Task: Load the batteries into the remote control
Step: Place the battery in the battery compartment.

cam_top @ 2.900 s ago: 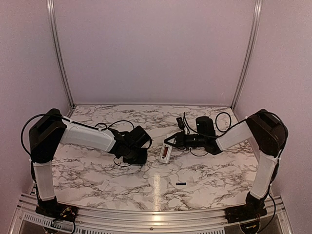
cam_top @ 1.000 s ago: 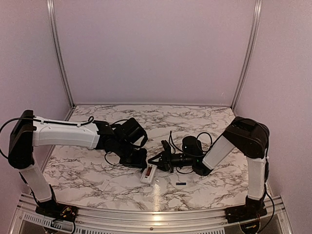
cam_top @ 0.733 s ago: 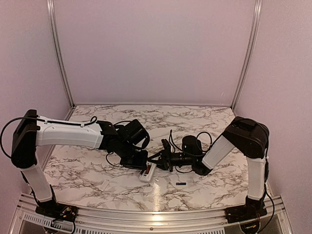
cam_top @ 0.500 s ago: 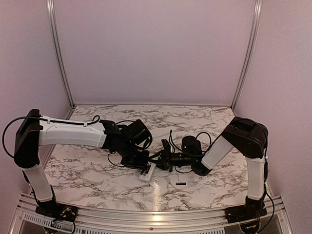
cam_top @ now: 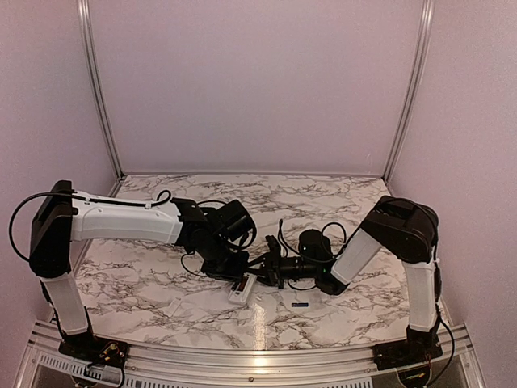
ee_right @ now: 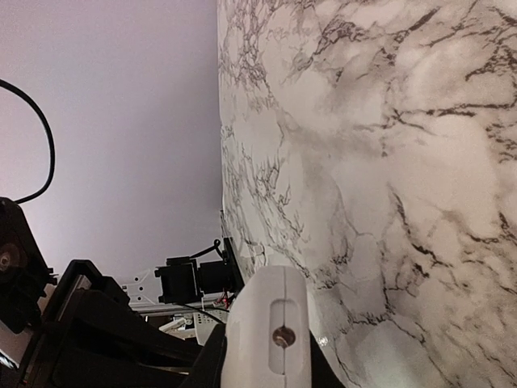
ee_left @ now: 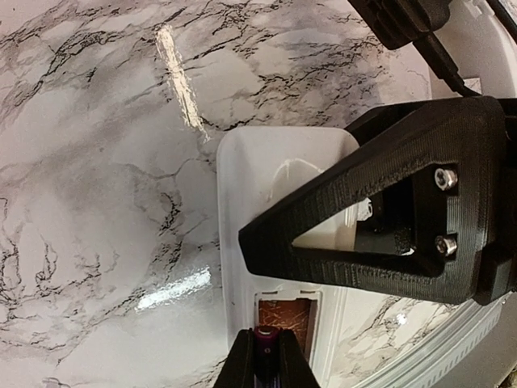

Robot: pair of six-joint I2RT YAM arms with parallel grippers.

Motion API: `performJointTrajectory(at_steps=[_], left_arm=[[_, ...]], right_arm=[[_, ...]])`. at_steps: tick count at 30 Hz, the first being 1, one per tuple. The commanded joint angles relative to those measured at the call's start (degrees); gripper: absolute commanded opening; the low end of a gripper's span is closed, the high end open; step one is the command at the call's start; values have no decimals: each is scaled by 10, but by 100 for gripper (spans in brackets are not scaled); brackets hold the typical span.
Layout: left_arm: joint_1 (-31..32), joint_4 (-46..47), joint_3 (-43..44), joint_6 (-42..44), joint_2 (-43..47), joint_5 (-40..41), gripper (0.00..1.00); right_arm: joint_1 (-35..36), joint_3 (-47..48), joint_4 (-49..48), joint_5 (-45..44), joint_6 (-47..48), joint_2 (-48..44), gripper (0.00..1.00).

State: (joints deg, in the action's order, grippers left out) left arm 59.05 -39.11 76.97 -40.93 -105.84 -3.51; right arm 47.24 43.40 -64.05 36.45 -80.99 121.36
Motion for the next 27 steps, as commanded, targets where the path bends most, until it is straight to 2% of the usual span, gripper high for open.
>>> performJointTrajectory(at_steps=[1,6,16,27], left_arm=[[7,-22,11,1,-13,13,4],[11,-29,12,1,-15,25,8],[11,-36,15,-1,-18,31,21],[11,-37,31,4,-12,47,26]], right_arm=[[6,17,-52,-12,-16,11,0],[6,18,-57,-17,-22,12,0],[6,16,-67,-12,-29,11,0],[6,16,-65,-8,-26,11,0]])
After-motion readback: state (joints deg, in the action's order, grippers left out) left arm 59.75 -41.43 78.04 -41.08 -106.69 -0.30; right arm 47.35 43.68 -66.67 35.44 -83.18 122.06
